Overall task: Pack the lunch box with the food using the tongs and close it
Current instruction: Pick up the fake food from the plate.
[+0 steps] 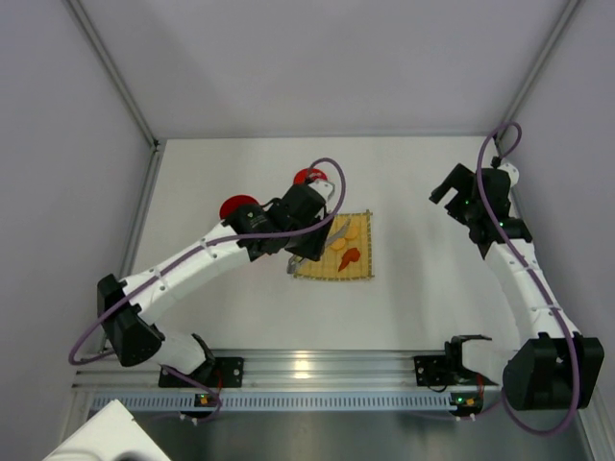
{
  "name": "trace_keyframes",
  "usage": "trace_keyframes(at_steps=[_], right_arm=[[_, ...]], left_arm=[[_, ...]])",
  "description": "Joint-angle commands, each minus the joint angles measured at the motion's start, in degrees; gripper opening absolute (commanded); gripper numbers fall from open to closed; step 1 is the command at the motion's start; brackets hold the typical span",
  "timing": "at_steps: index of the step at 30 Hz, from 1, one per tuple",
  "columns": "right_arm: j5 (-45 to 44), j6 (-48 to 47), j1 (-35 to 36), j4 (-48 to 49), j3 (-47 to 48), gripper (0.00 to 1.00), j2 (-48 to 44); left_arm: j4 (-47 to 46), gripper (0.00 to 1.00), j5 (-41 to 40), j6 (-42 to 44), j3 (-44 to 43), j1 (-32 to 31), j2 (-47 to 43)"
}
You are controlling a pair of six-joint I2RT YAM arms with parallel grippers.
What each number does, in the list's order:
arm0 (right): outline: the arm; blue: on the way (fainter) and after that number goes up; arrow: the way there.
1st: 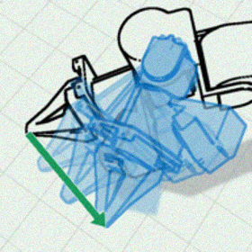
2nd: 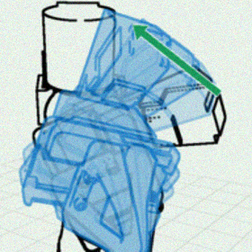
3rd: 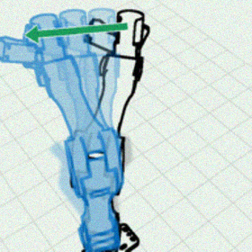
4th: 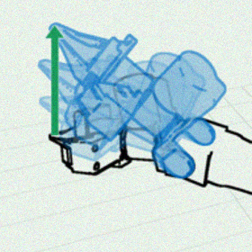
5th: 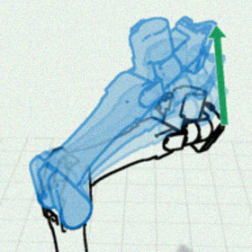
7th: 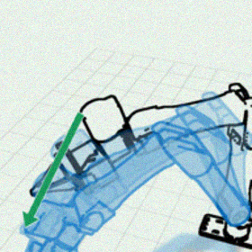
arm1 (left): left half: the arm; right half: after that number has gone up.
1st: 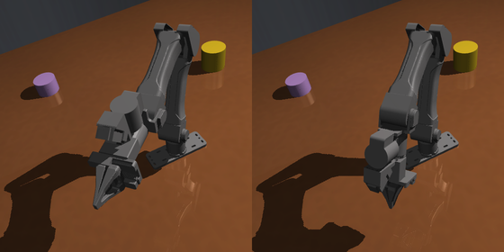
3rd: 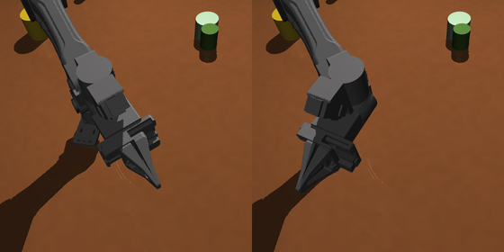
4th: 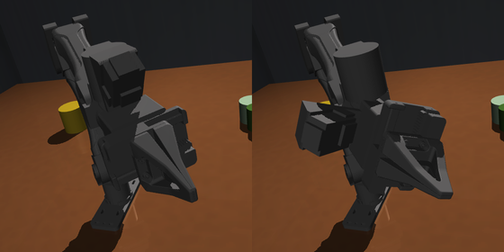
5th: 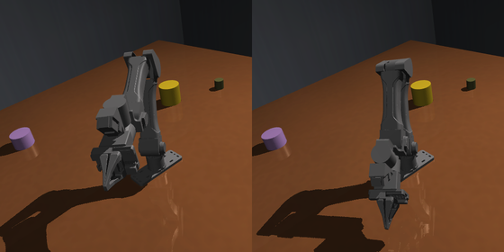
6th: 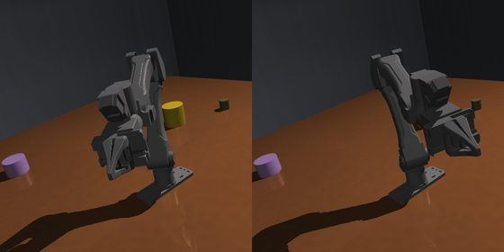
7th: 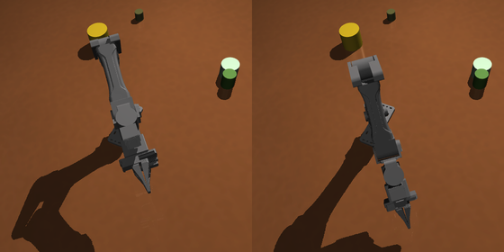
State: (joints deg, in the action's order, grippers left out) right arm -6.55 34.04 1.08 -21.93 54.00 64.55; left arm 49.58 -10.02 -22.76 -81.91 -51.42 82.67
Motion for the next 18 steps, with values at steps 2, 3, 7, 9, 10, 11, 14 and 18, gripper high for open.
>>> trace_keyframes(at_steps=[2,3,7,9,10,11,14,18], right_arm=[[-1.4,-1.0,0.5,2.2,1.2,1.00,-1.4],[-1.4,-1.1,0.4,2.3,1.2,1.00,-1.4],[-1.5,-1.1,0.4,2.2,1.3,0.99,-1.5],[-1.5,-1.2,0.4,2.1,1.5,0.99,-1.4],[-1.5,-1.3,0.4,2.0,1.5,0.99,-1.4],[-1.5,-1.3,0.5,2.0,1.5,0.99,-1.4],[-1.5,-1.3,0.4,2.0,1.5,0.99,-1.4],[-1.8,-1.6,0.4,1.8,1.6,0.99,-1.6]], left_arm=[[-5.4,0.54,6.5,1.2,1.9,-3.0,1.3],[-5.5,0.54,6.9,1.3,2.5,-3.2,1.5],[-7.4,0.54,9.0,1.1,4.4,-4.1,2.5],[-7.5,0.54,8.8,1.0,4.7,-4.1,2.9],[-7.6,0.54,8.7,1.1,4.7,-4.1,3.5],[-7.7,0.54,9.0,1.2,4.9,-4.1,3.6],[-8.9,0.54,9.7,1.5,5.5,-4.1,4.6],[-9.7,0.54,9.7,2.0,5.7,-4.1,6.4]])
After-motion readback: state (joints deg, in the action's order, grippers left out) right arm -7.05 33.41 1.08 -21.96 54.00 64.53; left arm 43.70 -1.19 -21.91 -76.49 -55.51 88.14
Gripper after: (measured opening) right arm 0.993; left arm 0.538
